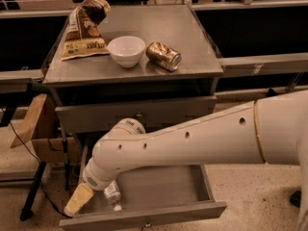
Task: Pick blue plastic bottle from middle drawer and place on counter
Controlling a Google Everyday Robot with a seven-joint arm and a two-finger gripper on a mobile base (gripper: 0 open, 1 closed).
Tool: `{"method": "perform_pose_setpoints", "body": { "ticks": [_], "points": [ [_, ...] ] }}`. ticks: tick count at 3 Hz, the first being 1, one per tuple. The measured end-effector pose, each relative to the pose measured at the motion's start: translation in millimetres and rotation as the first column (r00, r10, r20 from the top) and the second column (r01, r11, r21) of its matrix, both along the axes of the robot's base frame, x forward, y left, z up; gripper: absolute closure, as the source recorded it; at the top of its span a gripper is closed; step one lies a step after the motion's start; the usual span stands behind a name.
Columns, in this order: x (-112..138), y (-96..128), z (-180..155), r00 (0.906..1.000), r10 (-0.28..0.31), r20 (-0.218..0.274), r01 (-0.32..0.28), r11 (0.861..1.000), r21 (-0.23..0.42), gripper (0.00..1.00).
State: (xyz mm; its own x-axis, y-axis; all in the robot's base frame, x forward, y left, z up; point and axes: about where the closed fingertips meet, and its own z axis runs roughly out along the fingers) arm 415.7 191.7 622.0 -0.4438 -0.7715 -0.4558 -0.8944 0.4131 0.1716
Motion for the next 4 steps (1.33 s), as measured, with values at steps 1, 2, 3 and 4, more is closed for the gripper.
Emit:
{"method": "perform_pose_setpoints", "body": {
  "ticks": [1, 2, 3, 4],
  "points": [
    [0.3, -1.1, -0.2, 1.0000, -0.003, 0.003, 0.003, 1.000, 0.005, 0.00],
    [23.0, -4.6, -17.3, 0.9976, -0.065, 0.024, 0.064, 0.998, 0.017, 0.00],
    [70.7, -16.2, -44.5, 0.9873, -0.154, 0.037, 0.153, 0.988, 0.027, 0.00],
    [111.3, -20.8, -83.0, 0.9708, -0.238, 0.031, 0.237, 0.971, 0.014, 0.00]
  ]
}}
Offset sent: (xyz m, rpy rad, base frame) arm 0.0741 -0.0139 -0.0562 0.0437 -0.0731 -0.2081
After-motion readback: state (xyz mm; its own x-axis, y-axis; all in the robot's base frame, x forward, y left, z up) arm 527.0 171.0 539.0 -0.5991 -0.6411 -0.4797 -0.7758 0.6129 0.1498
